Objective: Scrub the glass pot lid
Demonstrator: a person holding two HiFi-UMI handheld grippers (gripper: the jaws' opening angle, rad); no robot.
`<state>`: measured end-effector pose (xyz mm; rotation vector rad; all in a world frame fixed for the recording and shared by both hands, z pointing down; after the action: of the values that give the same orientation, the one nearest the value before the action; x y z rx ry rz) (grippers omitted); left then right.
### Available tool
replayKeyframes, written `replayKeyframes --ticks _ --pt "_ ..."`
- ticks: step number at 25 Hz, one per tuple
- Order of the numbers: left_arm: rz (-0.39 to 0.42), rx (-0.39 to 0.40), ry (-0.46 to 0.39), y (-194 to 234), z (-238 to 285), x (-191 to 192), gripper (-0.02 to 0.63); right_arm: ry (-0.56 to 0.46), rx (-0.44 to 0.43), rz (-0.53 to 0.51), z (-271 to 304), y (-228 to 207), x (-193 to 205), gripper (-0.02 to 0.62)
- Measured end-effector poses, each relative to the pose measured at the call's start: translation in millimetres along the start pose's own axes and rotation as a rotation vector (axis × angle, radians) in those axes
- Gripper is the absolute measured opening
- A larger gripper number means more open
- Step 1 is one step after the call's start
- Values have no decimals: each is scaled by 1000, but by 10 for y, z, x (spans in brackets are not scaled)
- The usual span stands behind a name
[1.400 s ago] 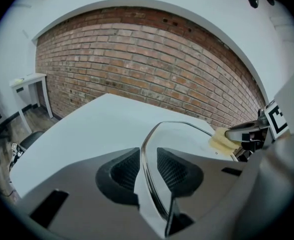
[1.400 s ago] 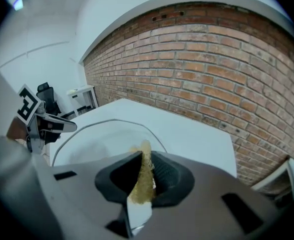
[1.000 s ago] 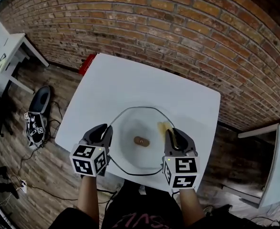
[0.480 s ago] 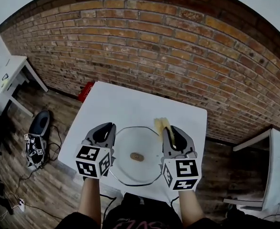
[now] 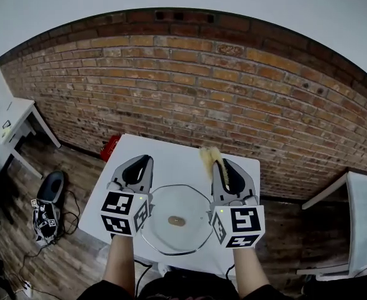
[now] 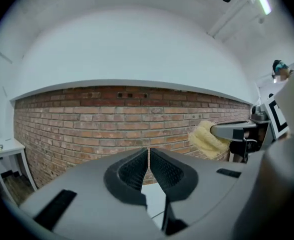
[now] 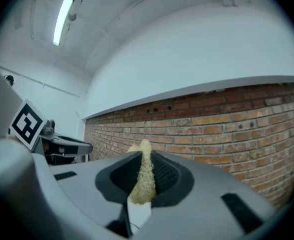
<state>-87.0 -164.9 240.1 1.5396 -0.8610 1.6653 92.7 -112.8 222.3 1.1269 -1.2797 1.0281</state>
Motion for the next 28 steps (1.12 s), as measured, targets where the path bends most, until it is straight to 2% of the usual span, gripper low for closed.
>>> replayKeyframes --ticks 4,9,28 --pt "27 9 -40 -81 -57 -220 25 -43 7 -5 -53 34 -195 56" --pt "24 7 -72 -121 -116 -288 24 -54 12 -6 -93 39 -245 55" --pt "34 -41 -65 1 -163 -230 25 -53 -16 -5 -10 142 -194 55"
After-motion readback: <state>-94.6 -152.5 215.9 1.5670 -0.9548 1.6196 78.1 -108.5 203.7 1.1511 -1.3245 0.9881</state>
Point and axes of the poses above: the fingertips, and each gripper's own axes: z forward along the fingers, y to its left, x out of its underside, the point moved 2 cm from there along -z, backward along the fingers, and after that the axes turned 3 degrees about -y, right-handed, at the moved point
